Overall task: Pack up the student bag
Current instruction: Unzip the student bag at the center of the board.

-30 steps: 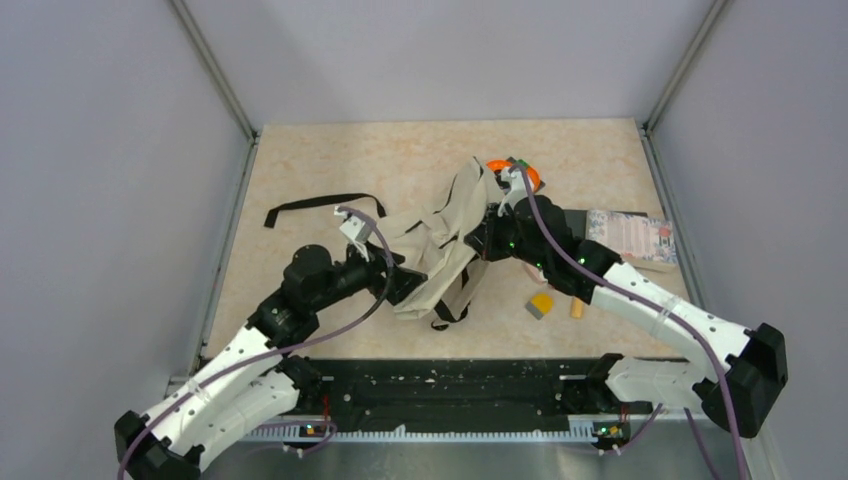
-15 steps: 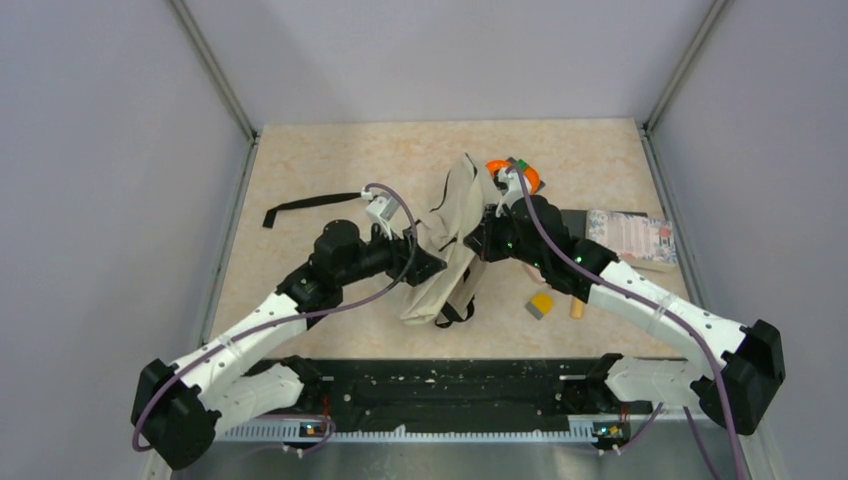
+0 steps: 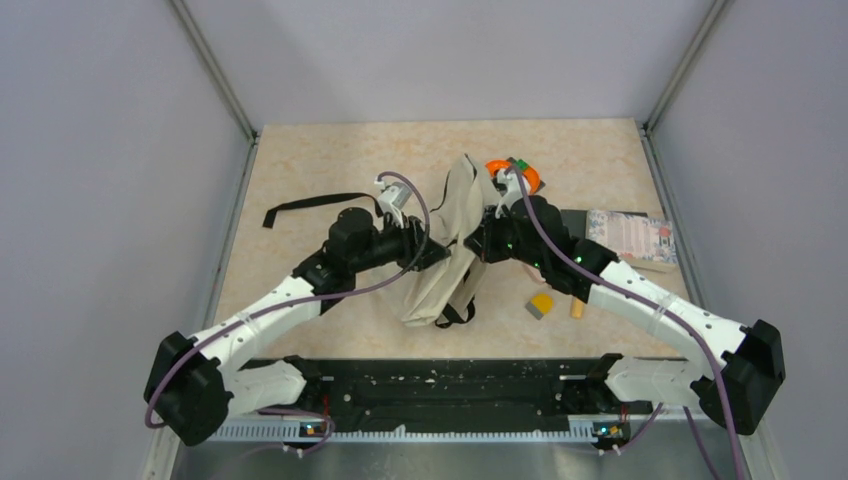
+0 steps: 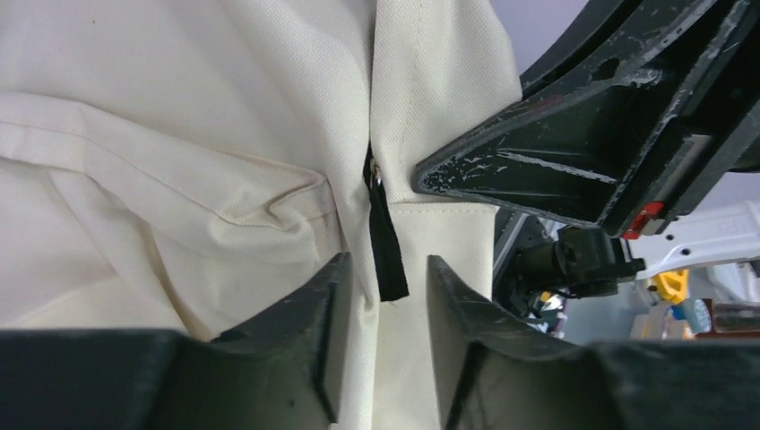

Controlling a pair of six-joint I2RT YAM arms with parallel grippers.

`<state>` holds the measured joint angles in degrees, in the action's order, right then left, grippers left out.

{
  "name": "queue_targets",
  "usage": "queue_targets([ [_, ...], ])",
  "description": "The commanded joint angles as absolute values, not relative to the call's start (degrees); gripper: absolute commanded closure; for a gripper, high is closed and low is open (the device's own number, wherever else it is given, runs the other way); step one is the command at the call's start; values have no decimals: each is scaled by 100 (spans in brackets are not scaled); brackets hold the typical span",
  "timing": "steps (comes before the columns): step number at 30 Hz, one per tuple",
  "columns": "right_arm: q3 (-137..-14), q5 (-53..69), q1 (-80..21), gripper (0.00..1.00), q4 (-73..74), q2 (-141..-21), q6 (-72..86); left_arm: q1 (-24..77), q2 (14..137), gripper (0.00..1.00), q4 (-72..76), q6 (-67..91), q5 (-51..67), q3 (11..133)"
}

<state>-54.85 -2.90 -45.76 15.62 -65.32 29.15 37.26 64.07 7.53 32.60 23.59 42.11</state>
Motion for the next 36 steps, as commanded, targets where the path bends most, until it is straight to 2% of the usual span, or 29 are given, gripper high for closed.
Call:
queue_targets([
  [1,-5792,-111,-4625,100,1316,-6486,2751,3747,6579,67,1204,3324,2423,4492],
  [3,-5779,-97,-4623,100,1357,-6487,2718,3747,6661,77,1295,3359,2432,4492],
  [6,-5715,-52,-4623,100,1393,-6492,2659,3744,6722,99,1385,3401,2425,4504],
  [14,-5083,289,-4626,100,1385,-6501,2756,3749,6741,100,1536,3598,2386,4426],
  [22,-4027,1015,-4714,100,501,-6502,3412,3742,7092,100,2460,4299,2395,3954],
  [31,-3677,890,-5367,100,-313,-6809,3849,3732,7142,100,2898,4628,1658,3696],
  [36,-3575,710,-5484,100,-393,-6754,3877,3726,7163,100,3002,4649,1679,3716],
])
